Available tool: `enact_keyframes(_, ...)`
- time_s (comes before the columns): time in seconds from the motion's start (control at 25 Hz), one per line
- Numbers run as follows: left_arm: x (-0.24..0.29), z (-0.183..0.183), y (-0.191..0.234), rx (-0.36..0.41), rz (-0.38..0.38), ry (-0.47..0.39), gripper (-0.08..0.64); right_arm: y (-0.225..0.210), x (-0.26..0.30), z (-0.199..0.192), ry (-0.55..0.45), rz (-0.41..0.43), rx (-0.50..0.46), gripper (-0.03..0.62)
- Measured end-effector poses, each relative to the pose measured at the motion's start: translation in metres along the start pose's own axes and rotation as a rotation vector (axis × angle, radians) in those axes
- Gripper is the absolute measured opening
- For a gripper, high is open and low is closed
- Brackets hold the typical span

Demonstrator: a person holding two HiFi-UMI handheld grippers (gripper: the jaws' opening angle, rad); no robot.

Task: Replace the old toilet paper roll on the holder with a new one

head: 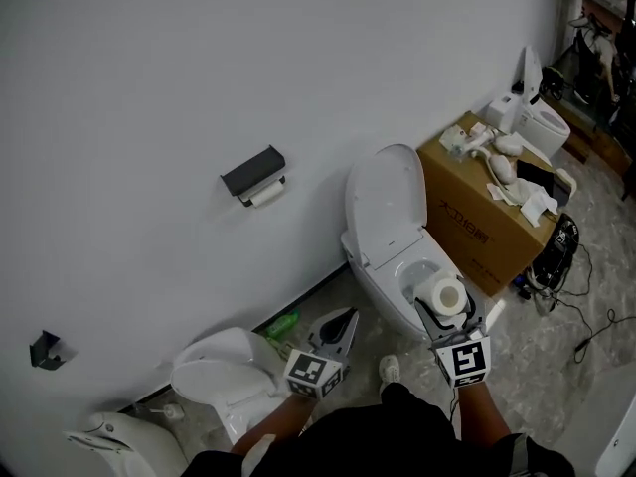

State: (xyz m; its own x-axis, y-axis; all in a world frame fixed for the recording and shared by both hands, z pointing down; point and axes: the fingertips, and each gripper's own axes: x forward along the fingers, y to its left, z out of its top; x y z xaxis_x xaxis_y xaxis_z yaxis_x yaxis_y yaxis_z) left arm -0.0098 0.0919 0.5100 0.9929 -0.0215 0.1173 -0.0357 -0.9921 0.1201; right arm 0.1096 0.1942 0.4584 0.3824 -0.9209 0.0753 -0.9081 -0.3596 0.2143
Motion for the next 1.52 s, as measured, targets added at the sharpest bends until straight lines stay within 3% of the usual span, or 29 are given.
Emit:
enact_keyframes(0.64, 0.084, 0.03, 0.093, -0.015, 0.301, -0.036, 0.005, -0.052, 0.153, -0.003, -0.036, 0.294, 0.007, 0.33)
enact_keyframes(0.88, 0.089, 0.033, 0.112, 0.001, 0.399, -0.04, 0.005, -0.044, 0.19, -0.003, -0.046, 0.406, -0.021, 0.33)
enact_keyframes(1.08, 0.077, 0.037, 0.139, -0.029, 0.509, -0.05, 0.005, -0.026, 0.212, 0.0, -0.061, 0.475, -0.011, 0.33)
enact_keyframes(1.52, 0.051, 0.04, 0.208, -0.046, 0.562, -0.053, 0.005, 0.032, 0.258, 0.001, -0.031, 0.563, -0.059, 0.33)
